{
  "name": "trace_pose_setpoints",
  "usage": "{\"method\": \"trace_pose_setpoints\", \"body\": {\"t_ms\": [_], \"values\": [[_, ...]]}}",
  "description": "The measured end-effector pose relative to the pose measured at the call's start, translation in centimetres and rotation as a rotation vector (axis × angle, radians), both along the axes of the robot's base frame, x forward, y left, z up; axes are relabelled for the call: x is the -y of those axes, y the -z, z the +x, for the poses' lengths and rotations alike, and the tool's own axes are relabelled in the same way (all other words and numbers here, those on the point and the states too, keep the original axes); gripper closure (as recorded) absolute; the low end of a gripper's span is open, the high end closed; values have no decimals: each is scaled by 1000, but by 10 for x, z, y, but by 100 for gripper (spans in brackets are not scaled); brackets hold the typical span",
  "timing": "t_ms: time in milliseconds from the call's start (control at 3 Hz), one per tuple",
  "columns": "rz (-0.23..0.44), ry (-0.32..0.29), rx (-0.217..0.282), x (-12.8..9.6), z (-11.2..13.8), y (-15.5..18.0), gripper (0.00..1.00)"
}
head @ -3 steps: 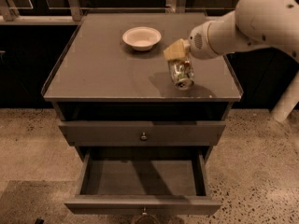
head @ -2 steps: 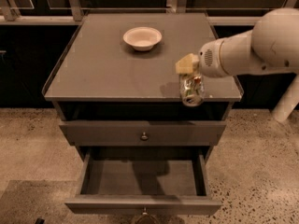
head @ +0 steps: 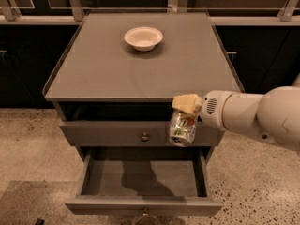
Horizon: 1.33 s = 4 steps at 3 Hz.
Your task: Place 7up can into middle drawer
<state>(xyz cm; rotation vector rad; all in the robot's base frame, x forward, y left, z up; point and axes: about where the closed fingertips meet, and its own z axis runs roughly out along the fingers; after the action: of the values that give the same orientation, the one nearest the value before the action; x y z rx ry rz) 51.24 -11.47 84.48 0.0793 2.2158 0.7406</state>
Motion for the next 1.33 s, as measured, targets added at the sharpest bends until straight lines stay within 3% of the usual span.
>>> {"method": "trace_pose_setpoints", "body": {"t_ms": [333,667,1333], "values": [[-3,-2,2,-1,0,-1,100],[30,36,-73,6,-10,50,100],[211,115,-324,11,-49,223,100]]}}
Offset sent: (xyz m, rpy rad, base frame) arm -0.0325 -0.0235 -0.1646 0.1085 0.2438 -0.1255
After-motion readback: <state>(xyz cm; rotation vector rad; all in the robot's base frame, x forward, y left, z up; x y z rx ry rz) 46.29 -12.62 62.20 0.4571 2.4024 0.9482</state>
